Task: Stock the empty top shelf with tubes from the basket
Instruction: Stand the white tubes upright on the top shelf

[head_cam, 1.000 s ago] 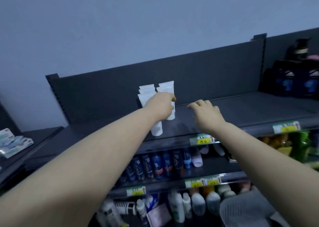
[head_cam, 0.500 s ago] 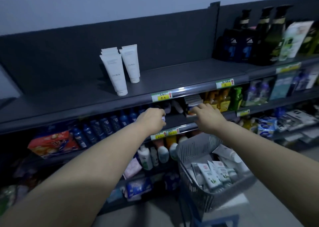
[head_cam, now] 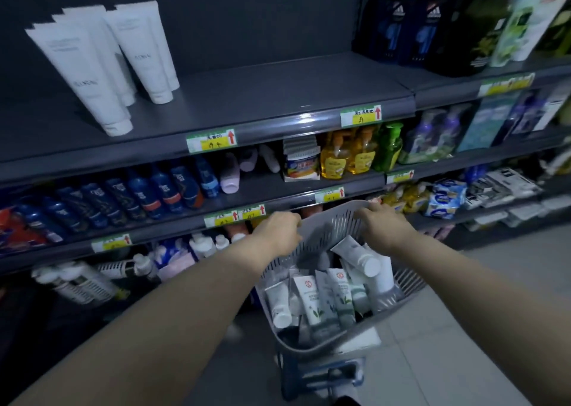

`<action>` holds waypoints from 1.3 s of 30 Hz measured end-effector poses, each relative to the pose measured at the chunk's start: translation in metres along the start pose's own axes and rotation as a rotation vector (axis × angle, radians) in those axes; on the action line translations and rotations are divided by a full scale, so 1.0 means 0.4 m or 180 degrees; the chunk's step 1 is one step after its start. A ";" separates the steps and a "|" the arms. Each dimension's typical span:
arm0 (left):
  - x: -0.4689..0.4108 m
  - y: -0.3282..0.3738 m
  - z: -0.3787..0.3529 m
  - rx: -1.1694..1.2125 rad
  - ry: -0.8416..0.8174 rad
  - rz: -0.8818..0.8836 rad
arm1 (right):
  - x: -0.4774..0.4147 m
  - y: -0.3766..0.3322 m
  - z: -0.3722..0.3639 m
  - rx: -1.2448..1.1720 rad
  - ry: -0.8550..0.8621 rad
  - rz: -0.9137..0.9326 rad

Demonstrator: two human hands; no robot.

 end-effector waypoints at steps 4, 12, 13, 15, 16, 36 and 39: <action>-0.100 0.017 -0.104 0.0078 -0.0286 0.0304 | -0.067 0.079 -0.096 -0.0081 -0.0313 0.0101; -0.244 0.091 -0.289 0.0913 -0.0612 0.0733 | -0.105 0.162 -0.163 -0.0047 -0.0303 0.0488; -0.257 0.105 -0.311 0.1056 -0.0677 0.0795 | -0.102 0.170 -0.169 -0.0030 -0.0309 0.0529; -0.287 0.137 -0.339 0.1199 -0.0758 0.0883 | -0.094 0.184 -0.178 0.0002 -0.0272 0.0587; -0.306 0.155 -0.356 0.1234 -0.0796 0.0839 | -0.091 0.191 -0.182 0.0011 -0.0237 0.0604; -0.336 0.104 -0.484 0.0840 -0.1534 0.1420 | -0.109 0.228 -0.167 -0.0456 -0.0013 0.0653; -0.343 0.122 -0.500 0.0373 -0.1346 0.1109 | -0.109 0.231 -0.181 -0.0373 -0.0102 0.0630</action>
Point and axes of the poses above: each hand's wrist, its own x-axis away from the middle knuckle, its own z-axis out of the back of the hand, y = z × x, the point moved 9 cm from there along -x, towards the middle knuckle, and after that the axes turned 3 degrees about -z, right-handed, at the moved point
